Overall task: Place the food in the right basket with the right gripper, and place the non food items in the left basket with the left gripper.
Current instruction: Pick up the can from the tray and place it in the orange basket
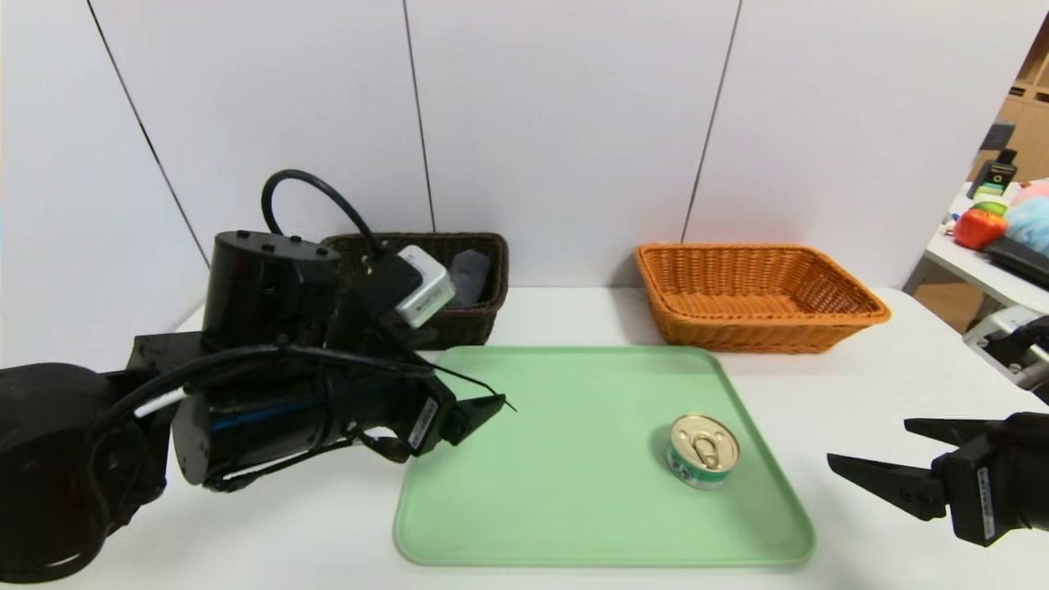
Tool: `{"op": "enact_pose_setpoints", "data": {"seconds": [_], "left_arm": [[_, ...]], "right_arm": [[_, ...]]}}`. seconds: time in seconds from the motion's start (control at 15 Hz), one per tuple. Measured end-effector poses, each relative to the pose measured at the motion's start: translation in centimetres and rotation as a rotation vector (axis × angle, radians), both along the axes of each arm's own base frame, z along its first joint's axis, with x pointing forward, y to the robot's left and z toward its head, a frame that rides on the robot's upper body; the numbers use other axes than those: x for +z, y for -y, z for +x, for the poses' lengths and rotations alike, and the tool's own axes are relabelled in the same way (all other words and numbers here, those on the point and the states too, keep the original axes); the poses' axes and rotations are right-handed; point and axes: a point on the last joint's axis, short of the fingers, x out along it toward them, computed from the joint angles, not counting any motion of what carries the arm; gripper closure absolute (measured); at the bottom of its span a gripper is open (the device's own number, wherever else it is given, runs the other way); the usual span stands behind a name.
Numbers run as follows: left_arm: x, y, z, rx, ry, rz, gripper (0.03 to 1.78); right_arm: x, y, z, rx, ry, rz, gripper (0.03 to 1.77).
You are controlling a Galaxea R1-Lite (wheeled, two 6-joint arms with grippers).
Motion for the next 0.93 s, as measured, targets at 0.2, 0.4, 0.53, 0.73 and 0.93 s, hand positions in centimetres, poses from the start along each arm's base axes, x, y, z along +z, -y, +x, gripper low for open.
{"op": "enact_pose_setpoints", "data": {"seconds": [0.2, 0.4, 0.53, 0.73, 0.93], "left_arm": [[0.0, 0.0, -0.9, -0.021, 0.0, 0.0, 0.14], [0.0, 0.0, -1.1, -0.023, 0.001, 0.0, 0.13], [0.0, 0.0, -1.1, -0.023, -0.001, 0.0, 0.12], [-0.3, 0.0, -1.0, -0.021, -0.01, 0.002, 0.12], [-0.6, 0.2, -0.8, -0.019, -0.022, 0.009, 0.12]], "right_arm": [[-1.2, -0.8, 0.3, 0.048, 0.051, 0.014, 0.09], [-2.5, -1.6, 0.7, 0.095, 0.097, 0.033, 0.09], [-3.2, -2.2, 1.3, 0.122, 0.137, 0.046, 0.09], [-4.1, -3.3, 2.2, 0.164, 0.207, 0.071, 0.09], [-4.8, -4.2, 2.4, 0.197, 0.23, 0.093, 0.09]]}}
